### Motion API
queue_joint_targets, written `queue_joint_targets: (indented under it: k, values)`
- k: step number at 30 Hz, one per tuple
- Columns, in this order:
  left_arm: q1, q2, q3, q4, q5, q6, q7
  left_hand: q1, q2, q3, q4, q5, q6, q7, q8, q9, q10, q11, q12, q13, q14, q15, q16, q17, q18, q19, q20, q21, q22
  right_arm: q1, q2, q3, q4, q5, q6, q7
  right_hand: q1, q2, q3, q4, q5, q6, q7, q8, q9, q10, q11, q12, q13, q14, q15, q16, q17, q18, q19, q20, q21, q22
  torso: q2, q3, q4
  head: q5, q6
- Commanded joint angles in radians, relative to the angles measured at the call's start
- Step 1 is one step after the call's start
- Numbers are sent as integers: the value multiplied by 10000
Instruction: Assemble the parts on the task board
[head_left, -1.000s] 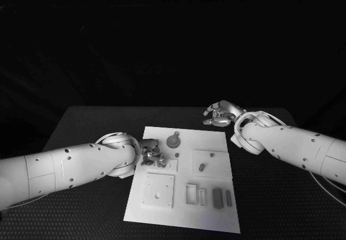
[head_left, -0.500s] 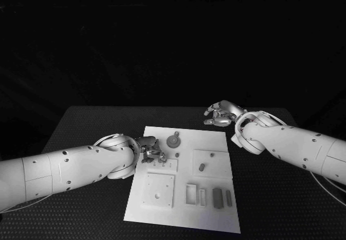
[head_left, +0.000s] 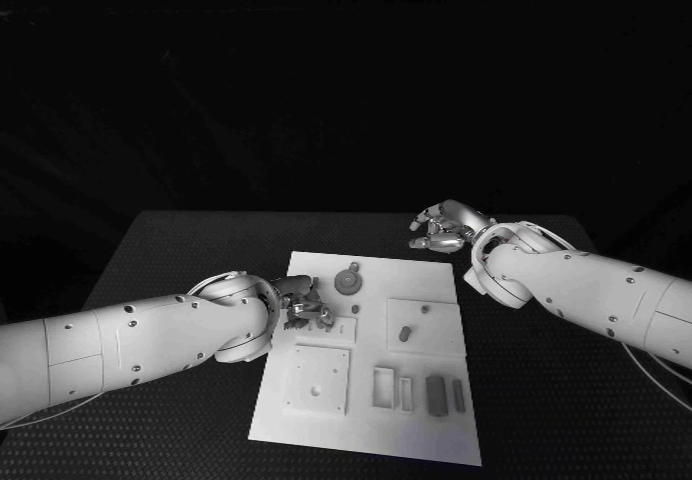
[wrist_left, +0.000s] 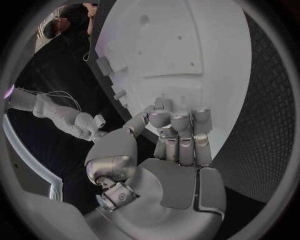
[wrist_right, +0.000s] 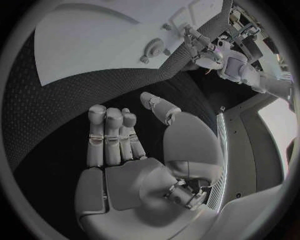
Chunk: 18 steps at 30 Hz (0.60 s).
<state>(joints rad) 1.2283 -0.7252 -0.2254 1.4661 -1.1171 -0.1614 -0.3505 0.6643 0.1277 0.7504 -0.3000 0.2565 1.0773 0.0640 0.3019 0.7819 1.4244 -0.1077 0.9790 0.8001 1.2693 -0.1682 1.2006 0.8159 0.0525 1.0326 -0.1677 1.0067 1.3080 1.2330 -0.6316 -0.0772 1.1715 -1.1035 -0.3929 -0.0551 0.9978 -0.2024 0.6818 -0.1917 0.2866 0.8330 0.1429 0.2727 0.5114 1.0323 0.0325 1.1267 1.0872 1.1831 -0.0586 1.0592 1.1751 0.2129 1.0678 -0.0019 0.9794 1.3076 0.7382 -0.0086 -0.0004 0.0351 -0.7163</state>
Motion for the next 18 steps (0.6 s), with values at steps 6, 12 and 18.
queue_joint_targets:
  k: [6,12,18]
  values:
    - [-44,10,-83,13,-130,-97,-50,-140,87,316,68,485,1654,-776,28,20,-126,-174,82,-17,132,-134,55,-23,77,30,-917,64,188,0,1,2,-2,-1,141,17,-82,36,-41,-28,53,228,170,23,-12,-1068,163,56,-21,-40,-4,70,-19,489,-16,-4,-38,91,-1,-6,-1,28,-18]
    - [-81,33,-126,-30,-263,-331,0,-177,84,323,66,451,1666,-780,31,27,-127,-178,97,-22,138,-135,70,-29,83,35,-923,79,190,0,-1,2,-8,-1,150,19,-84,40,-42,-28,55,229,170,23,-13,-1069,163,60,-24,-40,-4,72,-21,489,-15,-5,-39,93,4,-12,-16,22,-10]
    - [-82,15,-126,-23,-249,-330,-19,-194,76,331,66,430,1674,-784,32,31,-125,-182,108,-25,143,-137,79,-33,87,40,-927,89,190,0,-15,2,-10,-1,150,16,-89,41,-44,-27,57,230,170,24,-14,-1069,163,64,-27,-40,-4,75,-22,489,-14,-5,-39,95,5,-5,-12,18,-24]
